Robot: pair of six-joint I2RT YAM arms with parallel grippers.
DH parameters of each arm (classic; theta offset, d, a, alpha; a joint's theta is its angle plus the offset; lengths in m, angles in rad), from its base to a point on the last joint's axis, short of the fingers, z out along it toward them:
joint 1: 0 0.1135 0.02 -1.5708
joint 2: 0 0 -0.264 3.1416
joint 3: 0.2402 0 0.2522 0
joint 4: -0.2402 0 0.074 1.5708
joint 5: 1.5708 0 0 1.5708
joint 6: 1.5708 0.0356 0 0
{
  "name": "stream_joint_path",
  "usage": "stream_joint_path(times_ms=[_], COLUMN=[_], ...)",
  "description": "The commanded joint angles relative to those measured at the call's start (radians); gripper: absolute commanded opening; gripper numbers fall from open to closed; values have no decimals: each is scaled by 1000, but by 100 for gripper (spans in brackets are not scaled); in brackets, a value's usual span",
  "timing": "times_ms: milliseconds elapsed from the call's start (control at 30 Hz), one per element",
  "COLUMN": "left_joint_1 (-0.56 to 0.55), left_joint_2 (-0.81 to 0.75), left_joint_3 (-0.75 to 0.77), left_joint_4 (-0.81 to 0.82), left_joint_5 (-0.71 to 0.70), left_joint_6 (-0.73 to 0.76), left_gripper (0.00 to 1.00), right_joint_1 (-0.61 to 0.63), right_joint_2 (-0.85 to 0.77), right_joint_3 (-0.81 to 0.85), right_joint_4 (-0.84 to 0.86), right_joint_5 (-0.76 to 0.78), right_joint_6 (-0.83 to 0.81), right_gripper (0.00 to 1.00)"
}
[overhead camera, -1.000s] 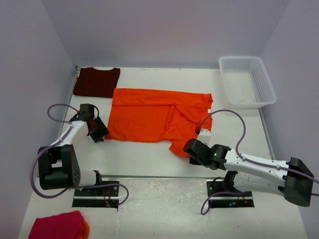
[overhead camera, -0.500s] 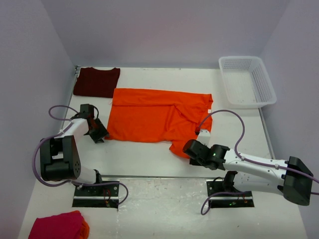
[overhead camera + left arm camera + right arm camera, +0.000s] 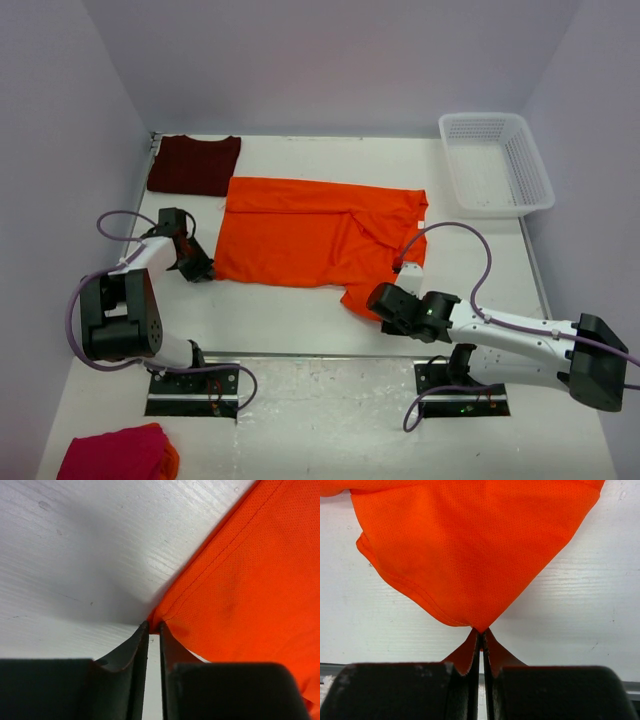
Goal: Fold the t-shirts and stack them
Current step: Grap the side of the flattened tshirt closest away from the robot with both arms, then fold the other side of the tshirt into a rectangle
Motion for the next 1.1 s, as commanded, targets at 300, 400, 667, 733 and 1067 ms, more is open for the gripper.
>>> stream_joint_path(times_ms=[300,400,667,733,1067], left_joint_1=[11,11,9,11,12], left_joint_2=[-64,-128,-298,-300,-320], left_joint_3=[-7,-28,-60,-43,-48], left_joint_4=[-5,-28,-92,-115,-122], left_joint_5=[54,89,102,94,148], left_joint_6=[21,25,24,30,39], left_gripper=[0,0,0,0,0], right_joint_1=[30,42,149,200,280], right_joint_2=[15,-2,-19,-8,-115], right_joint_3=[73,93,127,157,226], right_joint_4=[-108,-160,-378,-494,-809], right_joint_5=[85,114,137,150,167], right_joint_6=[77,118,322,428,625], right_gripper=[0,0,0,0,0])
